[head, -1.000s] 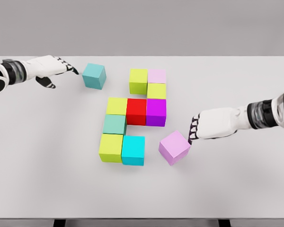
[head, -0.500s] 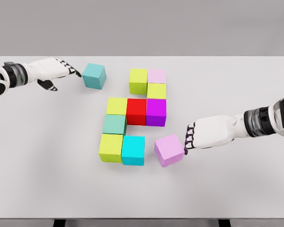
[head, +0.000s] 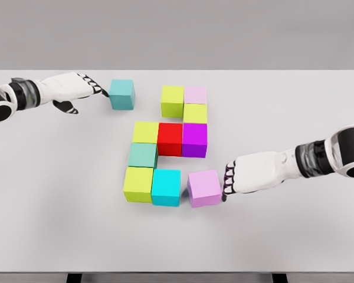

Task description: Assemble the squares on the desktop into the number 2

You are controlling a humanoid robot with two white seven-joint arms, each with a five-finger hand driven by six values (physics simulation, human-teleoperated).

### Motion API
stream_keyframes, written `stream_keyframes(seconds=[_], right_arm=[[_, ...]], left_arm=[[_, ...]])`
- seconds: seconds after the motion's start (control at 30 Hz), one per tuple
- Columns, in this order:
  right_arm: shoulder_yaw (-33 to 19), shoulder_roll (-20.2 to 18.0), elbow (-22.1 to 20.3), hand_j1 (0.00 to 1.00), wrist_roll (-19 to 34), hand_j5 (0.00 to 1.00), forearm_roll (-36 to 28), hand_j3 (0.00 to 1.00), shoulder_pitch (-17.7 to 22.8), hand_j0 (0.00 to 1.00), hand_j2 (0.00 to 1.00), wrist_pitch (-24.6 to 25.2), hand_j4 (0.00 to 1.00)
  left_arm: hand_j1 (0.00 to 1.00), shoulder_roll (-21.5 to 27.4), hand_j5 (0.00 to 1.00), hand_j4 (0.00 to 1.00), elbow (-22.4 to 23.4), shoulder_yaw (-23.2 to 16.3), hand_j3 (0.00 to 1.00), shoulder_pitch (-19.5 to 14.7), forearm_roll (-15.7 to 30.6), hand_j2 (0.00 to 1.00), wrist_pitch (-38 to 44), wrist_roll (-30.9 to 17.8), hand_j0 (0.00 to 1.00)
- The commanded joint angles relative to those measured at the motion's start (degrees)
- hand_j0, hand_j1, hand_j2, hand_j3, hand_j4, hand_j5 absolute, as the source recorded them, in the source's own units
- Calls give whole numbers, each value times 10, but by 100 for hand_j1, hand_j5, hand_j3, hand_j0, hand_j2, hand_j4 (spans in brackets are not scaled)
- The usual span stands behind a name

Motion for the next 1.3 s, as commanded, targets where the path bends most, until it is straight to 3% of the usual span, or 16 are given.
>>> stream_keyframes(seconds=[0.0, 1.27], right_arm=[[0, 5, 0, 74, -1, 74, -3, 74, 0, 74, 74, 1, 74], [-6, 5, 3, 75, 4, 75, -34, 75, 13, 75, 75, 1, 75]], left_arm=[[87, 1, 87, 87, -5, 2, 87, 0, 2, 87, 1, 0, 87], [87, -33, 87, 87, 46, 10, 87, -11, -1, 87, 1, -18, 87]])
